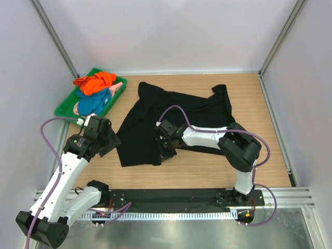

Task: Fold and stack the t-shirts
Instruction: Flatten the tshirt out

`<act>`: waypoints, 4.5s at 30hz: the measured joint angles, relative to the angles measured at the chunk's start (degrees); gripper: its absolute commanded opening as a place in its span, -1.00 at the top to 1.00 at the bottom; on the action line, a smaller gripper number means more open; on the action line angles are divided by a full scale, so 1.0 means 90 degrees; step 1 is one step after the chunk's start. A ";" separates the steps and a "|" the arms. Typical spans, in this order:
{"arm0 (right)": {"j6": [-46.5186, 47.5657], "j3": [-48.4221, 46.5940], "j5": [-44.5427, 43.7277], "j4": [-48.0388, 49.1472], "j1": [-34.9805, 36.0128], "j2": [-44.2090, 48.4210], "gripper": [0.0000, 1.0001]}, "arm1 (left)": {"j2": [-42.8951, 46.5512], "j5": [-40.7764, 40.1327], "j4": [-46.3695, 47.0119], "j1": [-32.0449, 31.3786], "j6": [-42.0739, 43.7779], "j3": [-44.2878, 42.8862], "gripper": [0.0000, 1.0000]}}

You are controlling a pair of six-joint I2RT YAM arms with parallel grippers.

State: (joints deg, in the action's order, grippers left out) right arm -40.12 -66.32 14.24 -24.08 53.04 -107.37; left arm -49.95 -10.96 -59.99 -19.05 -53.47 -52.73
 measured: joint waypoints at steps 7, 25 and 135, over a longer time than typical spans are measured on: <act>-0.0653 -0.0410 0.0228 0.0034 -0.0471 0.0272 0.97 | -0.0163 -0.0163 -0.0032 0.0000 0.0104 -0.0299 -0.05; -0.0942 -0.1715 0.0974 -0.0265 -0.2725 0.0068 0.01 | -0.1591 0.0682 0.0857 0.0000 0.0172 -0.0304 -0.05; 0.1013 0.2385 -0.0758 -0.2846 -0.7740 0.2511 -0.11 | -0.3852 0.1217 0.3582 0.1217 0.0386 -0.1001 1.00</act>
State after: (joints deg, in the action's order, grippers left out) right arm -31.00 -44.86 7.42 -49.69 -16.62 -84.77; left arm -84.62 -0.01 -27.75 -8.10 -50.00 -61.73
